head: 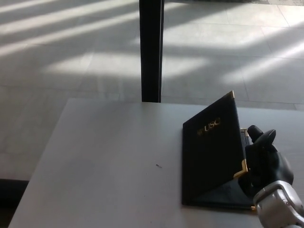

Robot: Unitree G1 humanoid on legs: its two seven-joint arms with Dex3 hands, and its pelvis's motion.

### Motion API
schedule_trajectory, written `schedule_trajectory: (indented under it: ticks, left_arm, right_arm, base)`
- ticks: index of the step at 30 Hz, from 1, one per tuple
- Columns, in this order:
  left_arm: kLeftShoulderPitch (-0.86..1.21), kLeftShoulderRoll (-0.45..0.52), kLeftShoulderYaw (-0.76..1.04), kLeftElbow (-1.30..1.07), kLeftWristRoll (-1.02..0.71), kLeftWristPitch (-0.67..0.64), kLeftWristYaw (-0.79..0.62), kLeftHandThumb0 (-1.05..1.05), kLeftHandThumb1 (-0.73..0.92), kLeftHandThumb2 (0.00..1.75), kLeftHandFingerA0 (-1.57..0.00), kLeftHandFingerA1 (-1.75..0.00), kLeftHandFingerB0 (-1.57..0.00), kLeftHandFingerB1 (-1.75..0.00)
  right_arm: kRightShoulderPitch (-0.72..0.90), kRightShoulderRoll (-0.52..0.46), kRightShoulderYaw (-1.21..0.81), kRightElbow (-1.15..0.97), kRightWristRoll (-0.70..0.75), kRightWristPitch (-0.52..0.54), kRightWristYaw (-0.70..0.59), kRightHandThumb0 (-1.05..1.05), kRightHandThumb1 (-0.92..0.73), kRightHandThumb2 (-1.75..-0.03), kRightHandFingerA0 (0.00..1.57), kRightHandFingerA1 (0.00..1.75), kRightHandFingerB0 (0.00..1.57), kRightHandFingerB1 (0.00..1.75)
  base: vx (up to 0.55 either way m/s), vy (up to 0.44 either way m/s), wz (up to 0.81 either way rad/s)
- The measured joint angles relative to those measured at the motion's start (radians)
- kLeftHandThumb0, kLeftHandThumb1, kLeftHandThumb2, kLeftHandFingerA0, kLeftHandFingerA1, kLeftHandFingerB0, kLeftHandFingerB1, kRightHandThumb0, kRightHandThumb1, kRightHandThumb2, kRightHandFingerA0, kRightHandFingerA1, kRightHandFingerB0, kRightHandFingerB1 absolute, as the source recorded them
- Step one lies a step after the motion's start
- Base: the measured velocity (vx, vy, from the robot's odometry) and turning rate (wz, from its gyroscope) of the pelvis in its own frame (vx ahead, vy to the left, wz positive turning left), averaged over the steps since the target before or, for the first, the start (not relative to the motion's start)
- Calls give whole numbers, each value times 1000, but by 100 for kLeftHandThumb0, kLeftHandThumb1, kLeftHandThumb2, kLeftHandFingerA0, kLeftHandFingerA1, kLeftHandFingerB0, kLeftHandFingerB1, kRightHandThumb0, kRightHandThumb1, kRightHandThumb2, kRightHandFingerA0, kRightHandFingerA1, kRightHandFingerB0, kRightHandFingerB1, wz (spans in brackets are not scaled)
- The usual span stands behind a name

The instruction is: There is a diary kept infront of the robot and the robot uses its right hand to grab its cover and puses it to the left to open it.

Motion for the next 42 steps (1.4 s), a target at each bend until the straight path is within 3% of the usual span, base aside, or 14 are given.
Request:
schedule_trajectory:
  ticks: [3, 4, 6, 7, 9, 10, 14, 15, 19, 29, 36, 37, 38, 42]
  left_arm:
    - [-1, 0, -1, 0, 0, 0, 0, -105, 79, 153, -51, -151, -24, -128]
    - [-2, 0, -1, 0, 0, 0, 0, -105, 79, 152, -48, -148, -24, -126]
    - [-5, 0, -1, 0, 0, 0, 0, -105, 80, 152, -49, -149, -25, -128]
    - [-7, 0, -2, 0, 0, 0, 0, -105, 81, 152, -52, -152, -29, -131]
    - [-10, 0, -2, 0, 0, 0, 0, -105, 80, 152, -52, -151, -27, -129]
    - [-13, 0, -3, 0, 0, 0, 0, -105, 81, 153, -56, -155, -33, -134]
    - [-23, 0, -9, 0, 1, 0, 1, -105, 82, 151, -58, -156, -36, -135]
    - [-27, 1, -11, 0, 1, 0, 1, -105, 83, 151, -56, -154, -35, -134]
    - [-49, 18, -27, 0, 4, 1, 8, -105, 83, 151, -57, -154, -40, -138]
    - [-70, 47, -55, 0, 4, 0, 21, -105, 80, 153, -57, -157, -41, -141]
    - [-76, 47, -63, 0, 4, 0, 22, -105, 79, 150, -60, -156, -40, -138]
    - [-77, 47, -65, 0, 4, 0, 22, -105, 80, 151, -57, -154, -34, -134]
    - [-79, 47, -67, 0, 4, 0, 23, -105, 81, 151, -54, -152, -31, -131]
    - [-86, 47, -75, 0, 4, 0, 23, -105, 81, 152, -55, -154, -36, -135]
  right_arm:
    - [-6, 1, 26, 2, 1, 0, -2, -86, -92, -78, 27, 47, 19, 39]
    - [-9, 1, 37, 3, 1, -1, -2, -83, -81, -112, 18, 53, 14, 48]
    - [-15, 2, 64, 8, 1, -1, -2, -87, -92, -81, 19, 48, 12, 38]
    - [-19, 3, 82, 11, 1, -1, -2, -36, -53, -114, 0, 51, 0, 50]
    - [-25, 4, 116, 18, 1, -2, -1, -89, -92, -87, 16, 48, 10, 40]
    - [-29, 6, 134, 23, 0, -3, 0, -86, -84, -115, 12, 53, 9, 47]
    - [-54, 11, 227, 57, -7, -8, 3, -92, -92, -80, 9, 51, 6, 38]
    - [-60, 13, 255, 68, -10, -10, 6, -81, -79, -121, 0, 50, 0, 39]
    - [-84, 16, 395, 138, -45, -26, 45, -90, -90, -128, 5, 38, 4, 33]
    - [-163, -109, 550, 202, -181, -18, 136, -82, -91, -96, 0, 42, 4, 43]
    - [-273, -269, 623, 285, -278, -13, 185, -91, -92, -77, 19, 55, 15, 43]
    - [-286, -286, 635, 298, -290, -12, 193, -86, -79, -116, 41, 78, 12, 50]
    - [-302, -308, 651, 317, -309, -13, 203, -95, -92, -80, 63, 109, 11, 41]
    - [-351, -365, 728, 370, -370, -13, 221, -93, -92, -78, 61, 92, 15, 43]
  base:
    - [0, 0, 0]
    - [0, 0, 0]
    - [0, 0, 0]
    - [0, 0, 0]
    - [0, 0, 0]
    - [0, 0, 0]
    - [0, 0, 0]
    - [0, 0, 0]
    - [0, 0, 0]
    - [0, 0, 0]
    - [0, 0, 0]
    - [0, 0, 0]
    - [0, 0, 0]
    - [0, 0, 0]
